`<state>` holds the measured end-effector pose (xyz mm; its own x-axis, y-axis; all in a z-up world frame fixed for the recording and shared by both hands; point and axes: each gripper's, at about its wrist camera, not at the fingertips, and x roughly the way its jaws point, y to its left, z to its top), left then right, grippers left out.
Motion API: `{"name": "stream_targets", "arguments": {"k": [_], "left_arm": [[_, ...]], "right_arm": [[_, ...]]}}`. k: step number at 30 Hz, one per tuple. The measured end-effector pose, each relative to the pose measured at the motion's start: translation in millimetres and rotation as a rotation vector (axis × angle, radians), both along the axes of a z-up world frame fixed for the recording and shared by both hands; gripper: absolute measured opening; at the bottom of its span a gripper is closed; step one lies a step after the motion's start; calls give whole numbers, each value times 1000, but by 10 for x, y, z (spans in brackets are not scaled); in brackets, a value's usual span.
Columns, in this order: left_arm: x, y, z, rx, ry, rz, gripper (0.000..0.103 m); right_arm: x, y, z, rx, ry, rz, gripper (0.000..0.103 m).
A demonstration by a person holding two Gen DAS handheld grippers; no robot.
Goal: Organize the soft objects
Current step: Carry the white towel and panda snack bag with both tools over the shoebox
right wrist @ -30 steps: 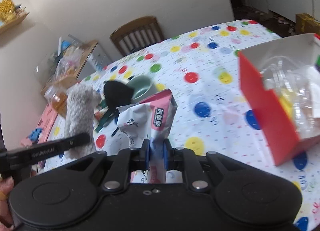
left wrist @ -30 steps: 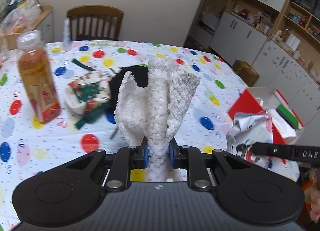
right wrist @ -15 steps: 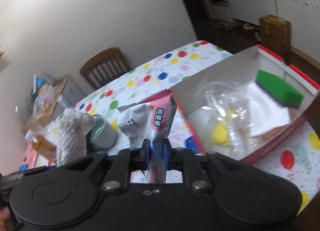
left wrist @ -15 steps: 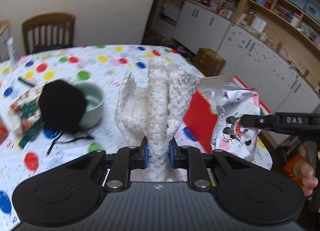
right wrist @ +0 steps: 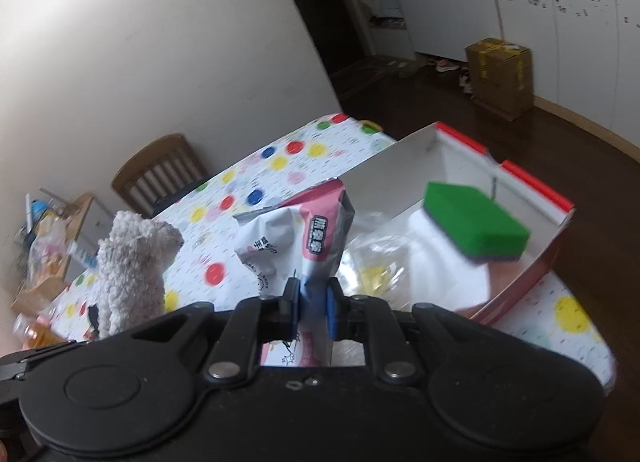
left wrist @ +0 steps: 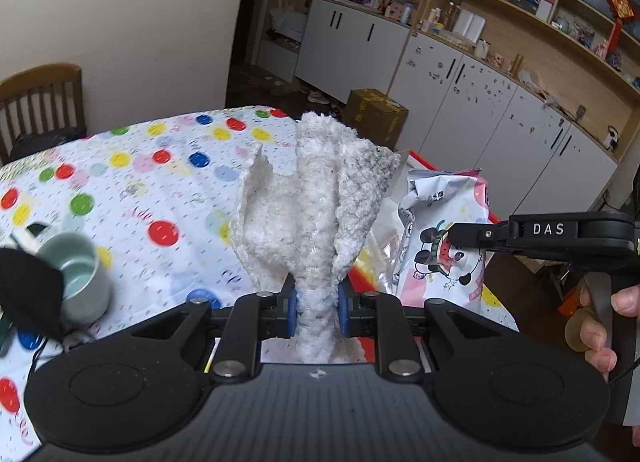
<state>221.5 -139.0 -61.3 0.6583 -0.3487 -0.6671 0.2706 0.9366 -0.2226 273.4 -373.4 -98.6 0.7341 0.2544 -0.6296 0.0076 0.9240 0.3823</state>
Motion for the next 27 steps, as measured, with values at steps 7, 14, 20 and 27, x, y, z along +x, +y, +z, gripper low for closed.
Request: {"name": "stream_targets", "arguments": {"k": [7,14,20,27], "left_arm": [[305,-398,-20,50,1,-69,19],[586,-652,-106,67,29,-115,19],[815,-915,-200,92,69,-163,19],[1020,-1132,-411,129,123,-176,19]], "right_arm": [[192,-264,-59,-22,7,-53,12],[310,-410,-173,-42,23,-91,12],[388,-486,-260,-52,37,-126,12],[508,-520,-368,-83,66,-127,12]]}}
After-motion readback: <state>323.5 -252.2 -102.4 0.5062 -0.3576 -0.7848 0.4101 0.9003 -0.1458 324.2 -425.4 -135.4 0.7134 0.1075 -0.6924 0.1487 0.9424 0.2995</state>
